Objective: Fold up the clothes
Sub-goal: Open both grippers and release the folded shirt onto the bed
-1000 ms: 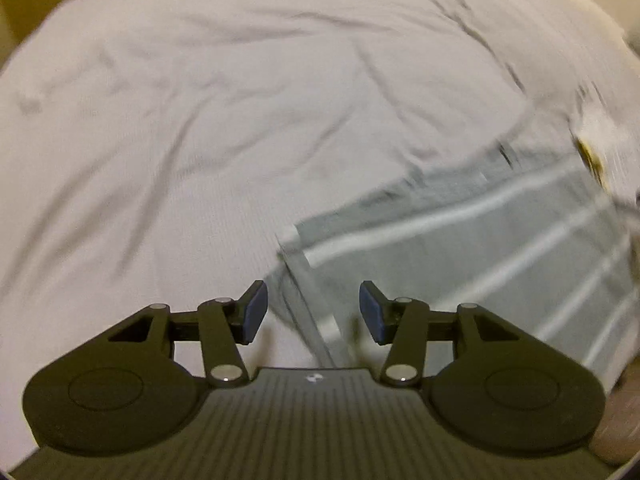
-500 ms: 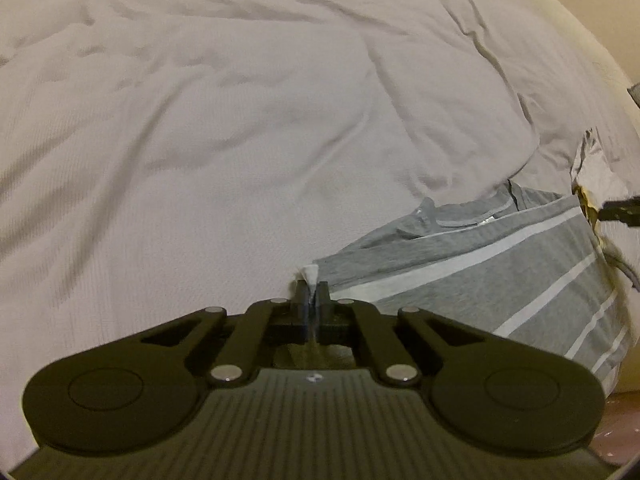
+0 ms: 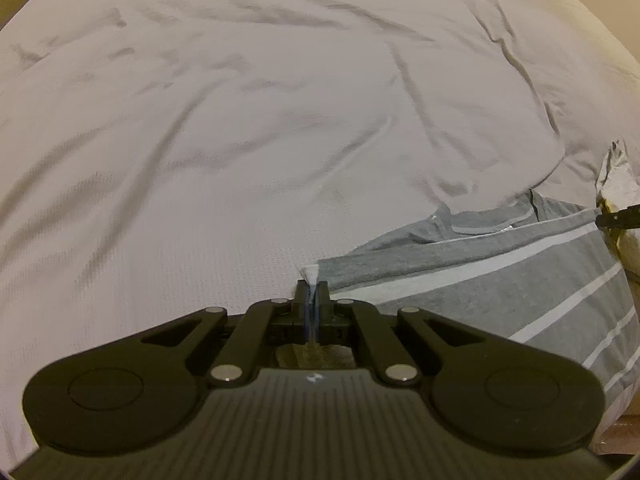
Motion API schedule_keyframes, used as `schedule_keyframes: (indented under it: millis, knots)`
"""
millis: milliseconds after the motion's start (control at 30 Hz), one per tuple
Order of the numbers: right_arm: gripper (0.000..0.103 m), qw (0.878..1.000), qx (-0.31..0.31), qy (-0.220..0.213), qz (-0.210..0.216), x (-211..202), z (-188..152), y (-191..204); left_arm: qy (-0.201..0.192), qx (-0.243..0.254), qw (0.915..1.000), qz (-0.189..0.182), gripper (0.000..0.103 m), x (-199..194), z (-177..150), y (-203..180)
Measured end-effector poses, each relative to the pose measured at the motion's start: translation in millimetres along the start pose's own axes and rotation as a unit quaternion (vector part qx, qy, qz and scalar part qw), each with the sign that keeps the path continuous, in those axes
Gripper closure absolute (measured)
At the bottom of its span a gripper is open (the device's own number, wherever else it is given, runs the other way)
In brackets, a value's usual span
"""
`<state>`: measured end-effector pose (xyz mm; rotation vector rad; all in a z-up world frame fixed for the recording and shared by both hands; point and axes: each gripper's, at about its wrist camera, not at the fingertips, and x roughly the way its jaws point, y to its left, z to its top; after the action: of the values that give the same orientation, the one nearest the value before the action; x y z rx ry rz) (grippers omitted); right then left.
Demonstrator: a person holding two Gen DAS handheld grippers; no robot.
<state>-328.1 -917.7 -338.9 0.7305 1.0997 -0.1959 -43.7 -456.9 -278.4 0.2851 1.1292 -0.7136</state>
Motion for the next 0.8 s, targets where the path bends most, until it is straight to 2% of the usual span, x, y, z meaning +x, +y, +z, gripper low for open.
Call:
schedule_keyframes:
  millis: [33, 67, 100, 233, 367, 467, 633, 800]
  knots:
    - [0.092, 1.000, 0.001, -0.001, 0.000, -2, 0, 0, 0.000, 0.000, 1.0000, 0.001, 0.103, 0, 0, 0]
    - [0.093, 1.000, -0.003, -0.003, -0.003, -5, 0, 1, 0.000, -0.001, 1.0000, 0.002, 0.103, 0, 0, 0]
    - [0.100, 1.000, -0.012, -0.006, -0.010, -8, -1, 4, -0.001, -0.001, 1.0000, 0.002, 0.103, 0, 0, 0]
    - [0.103, 0.998, -0.050, -0.025, -0.034, -22, -6, 19, -0.009, 0.000, 1.0000, 0.001, 0.103, -6, -1, 0]
    - [0.103, 0.988, -0.124, -0.044, -0.078, -41, -18, 47, -0.021, 0.005, 0.9998, -0.005, 0.103, -19, -4, 0]
    - [0.103, 0.985, -0.137, -0.055, -0.090, -50, -25, 58, -0.030, 0.007, 0.9995, -0.007, 0.103, -29, -7, 0]
    - [0.103, 0.985, -0.129, -0.081, -0.082, -68, -27, 72, -0.054, -0.004, 0.9985, -0.006, 0.103, -52, -10, 6]
    - [0.103, 0.983, -0.137, -0.098, -0.068, -74, -12, 84, -0.066, -0.010, 0.9978, 0.001, 0.103, -61, -3, 17]
